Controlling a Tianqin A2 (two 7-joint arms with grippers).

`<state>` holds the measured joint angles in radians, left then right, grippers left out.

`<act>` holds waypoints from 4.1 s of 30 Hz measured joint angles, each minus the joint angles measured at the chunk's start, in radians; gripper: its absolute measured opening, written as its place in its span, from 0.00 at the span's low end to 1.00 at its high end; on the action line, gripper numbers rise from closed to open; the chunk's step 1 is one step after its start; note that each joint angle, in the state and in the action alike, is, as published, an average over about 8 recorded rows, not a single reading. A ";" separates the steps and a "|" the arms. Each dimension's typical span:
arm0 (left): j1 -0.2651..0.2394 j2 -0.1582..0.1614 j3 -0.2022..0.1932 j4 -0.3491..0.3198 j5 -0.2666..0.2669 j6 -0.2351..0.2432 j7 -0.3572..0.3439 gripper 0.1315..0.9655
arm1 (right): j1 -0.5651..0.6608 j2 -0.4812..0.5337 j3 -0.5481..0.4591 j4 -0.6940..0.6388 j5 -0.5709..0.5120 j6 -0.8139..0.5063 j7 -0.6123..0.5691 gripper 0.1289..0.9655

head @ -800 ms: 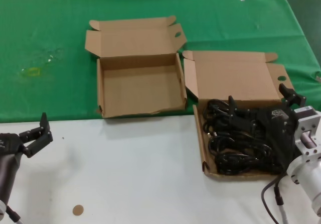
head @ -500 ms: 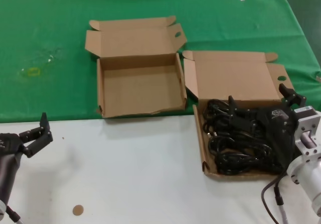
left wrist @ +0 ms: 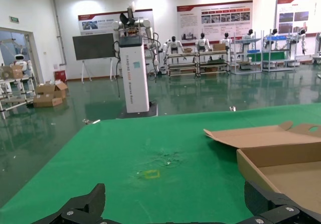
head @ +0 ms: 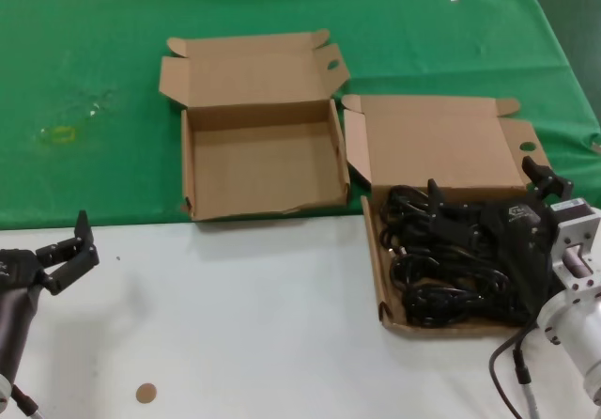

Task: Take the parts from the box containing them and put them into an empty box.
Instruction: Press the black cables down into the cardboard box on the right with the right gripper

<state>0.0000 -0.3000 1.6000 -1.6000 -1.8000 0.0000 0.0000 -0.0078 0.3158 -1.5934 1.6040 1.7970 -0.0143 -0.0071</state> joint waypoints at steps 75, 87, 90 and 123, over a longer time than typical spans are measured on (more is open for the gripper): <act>0.000 0.000 0.000 0.000 0.000 0.000 0.000 0.06 | -0.101 0.595 -0.257 0.175 0.197 0.007 0.044 1.00; 0.000 0.000 0.000 0.000 0.000 0.000 0.000 0.02 | -0.053 0.740 -0.350 0.131 0.095 -0.061 0.088 1.00; 0.000 0.000 0.000 0.000 0.000 0.000 0.000 0.02 | -0.036 0.758 -0.371 0.117 0.063 -0.075 0.105 1.00; 0.000 0.000 0.000 0.000 0.000 0.000 -0.001 0.01 | -0.026 0.676 -0.291 0.036 -0.242 -0.230 0.207 0.77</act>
<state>0.0000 -0.3000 1.6000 -1.6000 -1.7997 0.0000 -0.0006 -0.0342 0.9919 -1.8840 1.6403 1.5546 -0.2441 0.1996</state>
